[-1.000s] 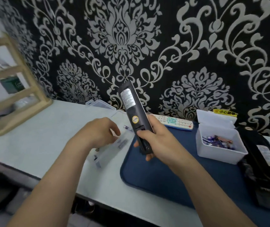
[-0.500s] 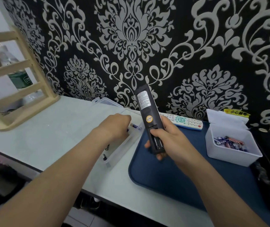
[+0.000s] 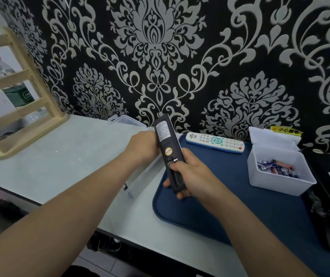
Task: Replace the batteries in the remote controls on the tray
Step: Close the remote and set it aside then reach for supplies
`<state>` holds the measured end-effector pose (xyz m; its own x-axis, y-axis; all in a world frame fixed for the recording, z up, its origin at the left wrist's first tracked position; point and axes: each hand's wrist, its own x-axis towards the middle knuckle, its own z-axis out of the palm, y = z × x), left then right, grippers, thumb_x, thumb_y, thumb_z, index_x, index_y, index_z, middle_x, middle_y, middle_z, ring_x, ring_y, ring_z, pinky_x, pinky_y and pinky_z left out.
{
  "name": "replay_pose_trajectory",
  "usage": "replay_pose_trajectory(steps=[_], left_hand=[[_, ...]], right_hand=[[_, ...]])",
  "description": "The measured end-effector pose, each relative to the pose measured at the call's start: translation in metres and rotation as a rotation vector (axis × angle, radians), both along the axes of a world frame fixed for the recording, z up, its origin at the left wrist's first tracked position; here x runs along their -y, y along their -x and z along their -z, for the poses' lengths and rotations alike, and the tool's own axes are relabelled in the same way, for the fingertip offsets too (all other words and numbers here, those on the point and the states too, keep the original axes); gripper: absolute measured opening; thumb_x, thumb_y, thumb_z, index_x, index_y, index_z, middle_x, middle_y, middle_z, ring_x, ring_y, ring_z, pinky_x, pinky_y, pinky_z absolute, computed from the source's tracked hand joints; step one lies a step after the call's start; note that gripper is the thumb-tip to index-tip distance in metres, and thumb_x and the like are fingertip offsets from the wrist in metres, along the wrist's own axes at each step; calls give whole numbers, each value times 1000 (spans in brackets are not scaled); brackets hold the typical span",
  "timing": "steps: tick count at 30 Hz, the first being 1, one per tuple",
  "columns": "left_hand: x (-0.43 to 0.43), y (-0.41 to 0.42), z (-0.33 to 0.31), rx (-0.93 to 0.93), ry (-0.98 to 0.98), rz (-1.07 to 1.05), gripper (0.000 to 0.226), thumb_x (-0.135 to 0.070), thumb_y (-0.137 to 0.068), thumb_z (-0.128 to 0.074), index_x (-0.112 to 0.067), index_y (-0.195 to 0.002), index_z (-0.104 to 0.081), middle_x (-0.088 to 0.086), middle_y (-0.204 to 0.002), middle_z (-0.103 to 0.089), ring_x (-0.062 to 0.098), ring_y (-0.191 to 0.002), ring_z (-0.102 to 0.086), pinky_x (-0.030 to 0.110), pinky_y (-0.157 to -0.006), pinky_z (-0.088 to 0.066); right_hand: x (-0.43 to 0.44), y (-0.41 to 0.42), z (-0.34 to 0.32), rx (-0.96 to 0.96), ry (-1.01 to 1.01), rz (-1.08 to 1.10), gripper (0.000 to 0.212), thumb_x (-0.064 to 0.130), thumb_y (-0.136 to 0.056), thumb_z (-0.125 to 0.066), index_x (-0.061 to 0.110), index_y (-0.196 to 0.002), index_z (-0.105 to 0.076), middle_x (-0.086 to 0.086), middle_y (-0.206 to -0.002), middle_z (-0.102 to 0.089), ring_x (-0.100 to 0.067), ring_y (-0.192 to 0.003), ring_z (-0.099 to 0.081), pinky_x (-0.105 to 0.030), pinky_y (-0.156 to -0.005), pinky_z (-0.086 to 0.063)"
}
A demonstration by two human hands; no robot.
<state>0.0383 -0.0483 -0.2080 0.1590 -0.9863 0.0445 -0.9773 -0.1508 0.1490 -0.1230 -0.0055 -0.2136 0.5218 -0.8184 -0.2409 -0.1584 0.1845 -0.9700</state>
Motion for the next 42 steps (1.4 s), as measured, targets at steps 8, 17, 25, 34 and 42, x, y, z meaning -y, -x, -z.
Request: replay_pose_trajectory(steps=[8,17,25,34,42], left_hand=[[9,-6,12,-416,27,-97,13,-11,-83,-62,-12,-95,-64,1,-92,-63,23,-92,-59,28,-76,-44],[6,-6,0,-280,-136,-82,13,-25,-80,-71,-18,-92,-70,0,-85,-65,20,-88,-60,24,-71,-43],[6,-8,-1,-282,-58,-124,16,-24,-83,-71,-15,-95,-71,0,-87,-62,21,-90,-62,26,-78,-47],[8,-1,-4,-287,-108,-137,19,-37,-74,-80,-22,-77,-69,-11,-72,-58,13,-78,-54,23,-68,-39],[3,-1,-11,43,-129,71,12,-26,-83,-70,-23,-94,-75,-3,-82,-62,19,-81,-55,24,-66,-37]], right_hand=[[-2,0,0,221,-214,62,24,9,-100,-41,16,-120,-54,-8,-89,-60,-26,-79,-70,-22,-39,-37],[0,8,-6,315,-268,262,26,8,-100,-41,18,-117,-59,-7,-114,-71,-22,-70,-70,-20,-38,-36],[13,28,-14,321,-169,436,26,9,-99,-41,19,-119,-56,0,-113,-71,-17,-68,-69,-23,-41,-41],[5,16,-9,249,-208,344,25,11,-100,-41,24,-116,-54,-4,-117,-67,-18,-68,-68,-22,-39,-40],[1,19,-14,323,-296,263,26,8,-99,-43,16,-121,-55,-10,-102,-76,-19,-64,-67,-21,-39,-39]])
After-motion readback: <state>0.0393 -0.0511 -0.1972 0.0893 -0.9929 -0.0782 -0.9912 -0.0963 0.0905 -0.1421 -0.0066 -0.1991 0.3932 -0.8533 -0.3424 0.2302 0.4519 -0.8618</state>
